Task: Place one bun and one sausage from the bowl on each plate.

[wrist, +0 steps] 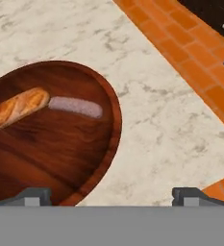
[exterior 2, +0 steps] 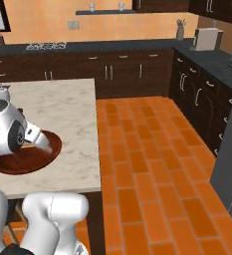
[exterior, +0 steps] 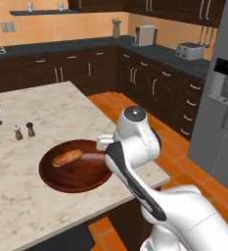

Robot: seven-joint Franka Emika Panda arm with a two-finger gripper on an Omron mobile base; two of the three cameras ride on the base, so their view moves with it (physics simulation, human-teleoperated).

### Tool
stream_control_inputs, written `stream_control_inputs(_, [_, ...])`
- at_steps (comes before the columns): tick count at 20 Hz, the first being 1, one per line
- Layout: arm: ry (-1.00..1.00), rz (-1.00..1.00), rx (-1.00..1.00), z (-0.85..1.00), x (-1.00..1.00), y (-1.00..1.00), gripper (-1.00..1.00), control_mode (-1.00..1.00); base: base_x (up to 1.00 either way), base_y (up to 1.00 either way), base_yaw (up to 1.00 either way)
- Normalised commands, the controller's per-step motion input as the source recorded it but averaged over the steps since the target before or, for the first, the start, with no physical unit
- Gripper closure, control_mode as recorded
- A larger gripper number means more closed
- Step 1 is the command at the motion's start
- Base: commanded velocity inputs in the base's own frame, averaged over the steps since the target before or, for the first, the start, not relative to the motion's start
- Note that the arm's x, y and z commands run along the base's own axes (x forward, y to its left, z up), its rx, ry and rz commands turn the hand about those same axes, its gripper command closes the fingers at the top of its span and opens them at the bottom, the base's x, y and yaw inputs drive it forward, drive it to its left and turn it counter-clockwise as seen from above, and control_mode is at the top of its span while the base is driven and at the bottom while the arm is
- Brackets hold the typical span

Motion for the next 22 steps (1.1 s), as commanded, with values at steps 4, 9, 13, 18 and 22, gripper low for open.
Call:
stream_control_inputs(4, [0.25, 0.54, -0.38, 0.0, 0.12, 0.11, -1.0, -1.0, 0.0, 0.0, 0.0])
stream_control_inputs(9, [0.47, 0.39, -0.35, -0.39, 0.61, 0.12, -1.0, -1.0, 0.0, 0.0, 0.0])
stream_control_inputs(13, [-0.04, 0.19, -0.08, -0.88, 0.42, 0.04, -1.0, -1.0, 0.0, 0.0, 0.0])
stream_control_inputs(18, [-0.19, 0.02, 0.0, -0.36, 0.47, 0.27, -1.0, -1.0, 0.0, 0.0, 0.0])
stream_control_inputs(22, [0.05, 0.0, -0.04, -0.37, 0.41, 0.28, -1.0, -1.0, 0.0, 0.0, 0.0])
